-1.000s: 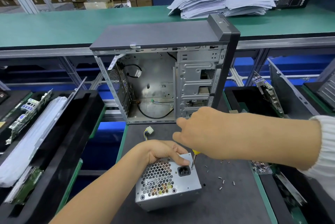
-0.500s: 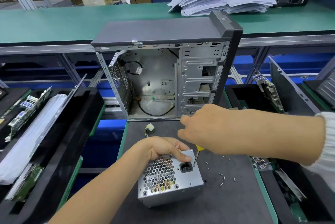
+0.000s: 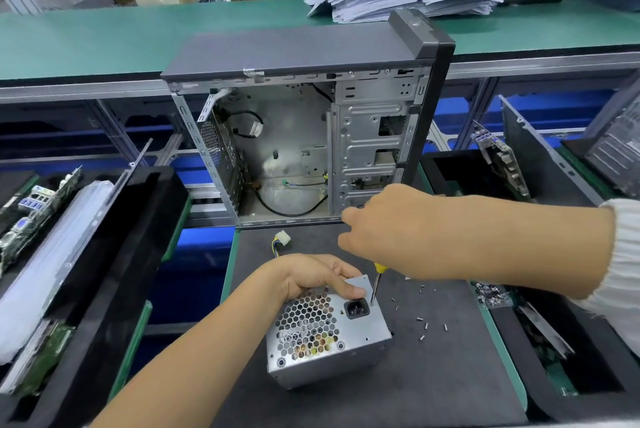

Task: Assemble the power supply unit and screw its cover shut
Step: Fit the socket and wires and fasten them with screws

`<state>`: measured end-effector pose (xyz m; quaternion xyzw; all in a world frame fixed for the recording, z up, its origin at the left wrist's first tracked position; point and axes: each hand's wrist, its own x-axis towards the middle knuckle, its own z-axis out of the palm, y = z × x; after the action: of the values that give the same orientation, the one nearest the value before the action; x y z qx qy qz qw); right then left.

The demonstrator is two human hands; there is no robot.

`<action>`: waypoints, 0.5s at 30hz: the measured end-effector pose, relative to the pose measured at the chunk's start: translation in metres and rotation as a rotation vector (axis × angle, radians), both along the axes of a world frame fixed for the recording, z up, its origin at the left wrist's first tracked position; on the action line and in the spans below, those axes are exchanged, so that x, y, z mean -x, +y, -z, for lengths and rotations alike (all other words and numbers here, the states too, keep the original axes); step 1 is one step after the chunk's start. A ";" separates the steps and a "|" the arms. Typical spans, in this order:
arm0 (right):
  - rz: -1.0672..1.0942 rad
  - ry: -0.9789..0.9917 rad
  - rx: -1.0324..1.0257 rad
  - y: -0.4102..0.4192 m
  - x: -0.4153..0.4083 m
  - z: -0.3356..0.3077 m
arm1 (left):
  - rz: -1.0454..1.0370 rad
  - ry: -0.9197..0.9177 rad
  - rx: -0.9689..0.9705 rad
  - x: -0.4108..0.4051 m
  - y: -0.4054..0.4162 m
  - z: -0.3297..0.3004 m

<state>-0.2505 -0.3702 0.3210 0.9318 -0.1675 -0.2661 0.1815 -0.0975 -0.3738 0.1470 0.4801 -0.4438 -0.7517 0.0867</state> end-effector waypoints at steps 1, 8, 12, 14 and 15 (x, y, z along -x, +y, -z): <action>0.000 0.002 0.007 0.001 -0.002 -0.001 | -0.003 0.000 0.001 0.000 -0.001 0.001; 0.068 0.067 0.041 0.004 -0.004 0.002 | 0.022 0.016 0.011 -0.001 -0.004 0.004; 0.076 0.089 -0.040 0.002 -0.002 -0.001 | 0.016 0.023 0.007 -0.001 -0.002 0.003; 0.049 0.041 -0.030 0.001 -0.002 -0.002 | 0.000 0.032 -0.014 0.000 -0.002 0.001; 0.034 0.031 -0.020 0.003 -0.003 -0.004 | -0.006 0.034 -0.025 0.000 -0.002 0.001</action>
<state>-0.2476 -0.3676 0.3251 0.9263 -0.1778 -0.2855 0.1700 -0.0980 -0.3757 0.1465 0.4699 -0.4313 -0.7649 0.0904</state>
